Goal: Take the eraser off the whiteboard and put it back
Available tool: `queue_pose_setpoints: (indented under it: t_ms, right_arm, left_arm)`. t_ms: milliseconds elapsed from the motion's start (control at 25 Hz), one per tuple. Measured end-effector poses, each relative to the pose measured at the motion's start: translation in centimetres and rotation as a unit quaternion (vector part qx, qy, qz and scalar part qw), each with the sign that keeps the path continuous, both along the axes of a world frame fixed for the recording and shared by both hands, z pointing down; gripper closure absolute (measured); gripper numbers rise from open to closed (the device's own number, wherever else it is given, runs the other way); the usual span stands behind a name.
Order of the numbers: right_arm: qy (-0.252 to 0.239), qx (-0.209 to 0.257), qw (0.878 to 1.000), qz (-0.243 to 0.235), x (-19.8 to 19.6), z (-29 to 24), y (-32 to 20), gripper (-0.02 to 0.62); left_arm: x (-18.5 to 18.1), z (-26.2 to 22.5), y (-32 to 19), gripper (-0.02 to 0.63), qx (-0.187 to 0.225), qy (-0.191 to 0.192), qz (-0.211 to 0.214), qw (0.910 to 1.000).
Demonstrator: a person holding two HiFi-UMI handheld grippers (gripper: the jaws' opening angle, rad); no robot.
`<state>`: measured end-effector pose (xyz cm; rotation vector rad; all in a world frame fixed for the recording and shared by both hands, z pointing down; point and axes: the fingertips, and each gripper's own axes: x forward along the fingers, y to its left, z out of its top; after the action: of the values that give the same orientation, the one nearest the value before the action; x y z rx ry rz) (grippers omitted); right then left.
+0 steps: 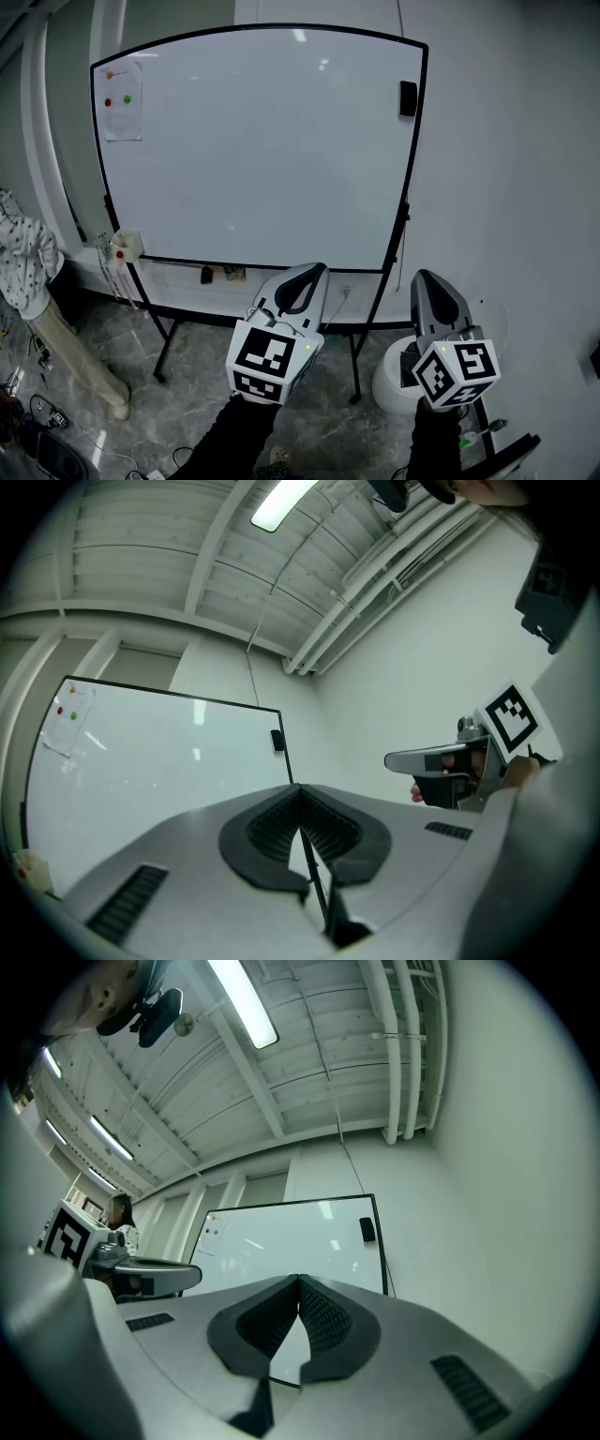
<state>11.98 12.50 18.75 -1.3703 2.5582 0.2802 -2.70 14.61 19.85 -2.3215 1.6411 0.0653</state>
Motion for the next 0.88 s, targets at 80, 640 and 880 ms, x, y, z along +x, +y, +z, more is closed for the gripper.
queue_pose_setpoints:
  t_ms: [80,640,880]
  right_arm:
    - [-0.003,0.004,1.0,0.007,-0.7,0.0,-1.7,0.586]
    - [-0.003,0.024,0.999,0.037,-8.2,-2.0,-15.6,0.586]
    - [-0.003,0.019,0.998,0.054,-9.5,-1.7,-18.6,0.586]
  left_arm:
    - [-1.0,0.1,-1.9,0.601,0.001,0.002,0.003,1.0]
    - [-8.2,-1.9,-16.4,0.601,0.021,0.0,0.037,0.9991]
    - [-9.9,-1.5,-19.9,0.601,0.016,0.007,0.05,0.9986]
